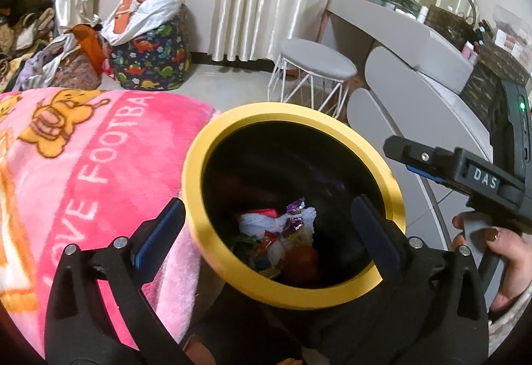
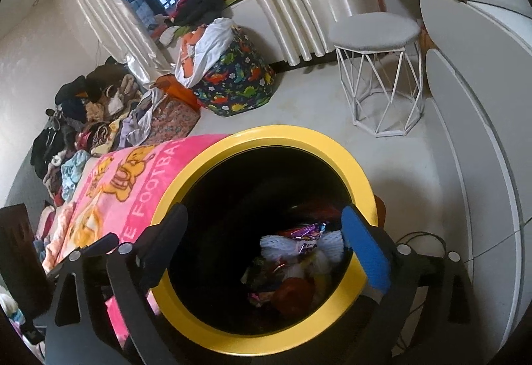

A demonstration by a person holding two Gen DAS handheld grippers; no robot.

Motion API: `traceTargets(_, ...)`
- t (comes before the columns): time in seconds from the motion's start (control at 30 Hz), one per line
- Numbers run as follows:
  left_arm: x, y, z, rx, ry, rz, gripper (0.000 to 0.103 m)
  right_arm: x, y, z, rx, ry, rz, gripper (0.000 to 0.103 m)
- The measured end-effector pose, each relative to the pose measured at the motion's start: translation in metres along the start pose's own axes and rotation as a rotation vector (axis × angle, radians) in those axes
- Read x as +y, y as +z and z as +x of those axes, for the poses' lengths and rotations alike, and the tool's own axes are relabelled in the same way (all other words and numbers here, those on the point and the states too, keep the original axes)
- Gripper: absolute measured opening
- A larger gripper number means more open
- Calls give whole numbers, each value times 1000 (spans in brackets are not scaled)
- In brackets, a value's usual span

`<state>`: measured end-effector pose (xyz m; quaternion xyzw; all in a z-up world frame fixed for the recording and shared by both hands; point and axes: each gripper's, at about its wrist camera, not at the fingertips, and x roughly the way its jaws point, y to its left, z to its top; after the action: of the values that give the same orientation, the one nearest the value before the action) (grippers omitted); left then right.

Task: Collect trash

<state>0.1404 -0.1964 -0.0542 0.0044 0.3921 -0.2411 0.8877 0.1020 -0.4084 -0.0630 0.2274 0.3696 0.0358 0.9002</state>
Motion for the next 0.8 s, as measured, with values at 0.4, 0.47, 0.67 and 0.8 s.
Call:
traceTargets(0.4,35,-13,-48,-100,93,-64,92,46,-20,-19,-85,15,-141,96)
traceTargets(0.47,42,-17,-57,-119,114,-76,92,55,-25,-23,-102,24,-168,96)
traceTargets(0.67,59,-32,-82,-165,184,-105,92,79,-47,-38,-184,46,-241,96)
traceTargets(0.8,66,-45,-97,-195,235,-111,92,90,-64,-50,-270,57,-254,96)
